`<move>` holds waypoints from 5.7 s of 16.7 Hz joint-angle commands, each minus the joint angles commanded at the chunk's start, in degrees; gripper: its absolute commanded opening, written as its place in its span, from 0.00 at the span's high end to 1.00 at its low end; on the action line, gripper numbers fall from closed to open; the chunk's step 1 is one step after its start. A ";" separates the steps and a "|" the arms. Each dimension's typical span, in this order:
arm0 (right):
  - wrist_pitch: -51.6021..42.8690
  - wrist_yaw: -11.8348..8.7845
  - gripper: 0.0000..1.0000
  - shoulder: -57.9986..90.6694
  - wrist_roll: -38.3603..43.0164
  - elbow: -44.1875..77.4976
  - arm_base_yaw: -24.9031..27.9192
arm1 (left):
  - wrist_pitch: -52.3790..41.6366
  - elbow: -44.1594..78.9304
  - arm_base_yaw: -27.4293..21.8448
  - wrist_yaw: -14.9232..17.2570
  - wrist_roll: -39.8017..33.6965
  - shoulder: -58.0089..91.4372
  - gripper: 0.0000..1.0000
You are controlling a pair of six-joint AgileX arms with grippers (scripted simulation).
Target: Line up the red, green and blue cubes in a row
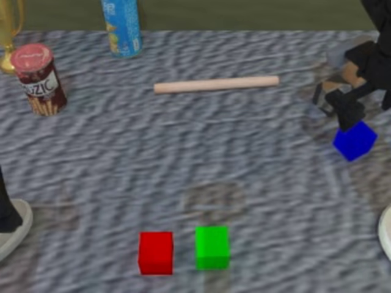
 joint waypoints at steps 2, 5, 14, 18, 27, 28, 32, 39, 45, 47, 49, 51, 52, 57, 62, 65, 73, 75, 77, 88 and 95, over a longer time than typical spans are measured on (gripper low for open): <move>0.00 0.00 0.00 0.00 0.00 0.00 0.00 | 0.00 0.00 0.00 0.00 0.00 0.00 0.00; 1.09 0.01 0.00 0.21 -0.05 -0.96 -0.18 | 0.00 0.00 0.00 0.00 0.00 0.00 0.00; 15.07 0.05 0.00 5.19 0.13 -9.87 0.07 | 0.00 0.00 0.00 0.00 0.00 0.00 0.00; 15.07 0.05 0.15 5.19 0.13 -9.87 0.07 | 0.00 0.00 0.00 0.00 0.00 0.00 0.00; 15.07 0.05 0.83 5.19 0.13 -9.87 0.07 | 0.00 0.00 0.00 0.00 0.00 0.00 0.00; 15.07 0.05 0.90 5.19 0.13 -9.87 0.07 | 0.00 0.00 0.00 0.00 0.00 0.00 0.00; 15.07 0.05 1.00 5.19 0.13 -9.87 0.07 | 0.00 0.00 0.00 0.00 0.00 0.00 0.00; 14.73 0.03 1.00 4.84 0.19 -9.67 -0.04 | 0.00 0.00 0.00 0.00 0.00 0.00 0.00; 4.44 -0.08 1.00 1.52 0.12 -3.19 0.30 | 0.00 0.00 0.00 0.00 0.00 0.00 0.00; 2.09 -0.02 1.00 0.37 0.11 -1.64 0.42 | 0.00 0.00 0.00 0.00 0.00 0.00 0.00; 1.82 -0.01 1.00 0.19 0.11 -1.44 0.44 | 0.00 0.00 0.00 0.00 0.00 0.00 0.00; 1.95 -0.03 1.00 0.40 0.20 -1.55 0.12 | 0.00 0.00 0.00 0.00 0.00 0.00 0.00; 1.96 -0.04 1.00 0.36 0.30 -1.60 0.20 | 0.00 0.00 0.00 0.00 0.00 0.00 0.00; 2.91 -0.13 1.00 -3.11 9.51 -5.97 5.75 | 0.00 0.00 0.00 0.00 0.00 0.00 0.00; 4.98 -0.26 1.00 -10.94 30.07 -16.45 16.71 | 0.00 0.00 0.00 0.00 0.00 0.00 0.00; 6.33 -0.35 1.00 -16.25 44.85 -23.76 24.10 | 0.00 0.00 0.00 0.00 0.00 0.00 0.00; 9.61 -0.18 1.00 -26.56 66.11 -36.16 36.36 | 0.00 0.00 0.00 0.00 0.00 0.00 0.00; 9.62 -0.18 1.00 -26.59 66.14 -36.19 36.38 | 0.00 0.00 0.00 0.00 0.00 0.00 0.00; 9.51 -0.25 1.00 -26.35 66.17 -36.05 36.14 | 0.00 0.00 0.00 0.00 0.00 0.00 0.00; 25.11 -0.15 1.00 -20.10 66.52 -45.20 36.67 | 0.00 0.00 0.00 0.00 0.00 0.00 0.00; 25.11 -0.15 0.70 -20.10 66.52 -45.20 36.67 | 0.00 0.00 0.00 0.00 0.00 0.00 0.00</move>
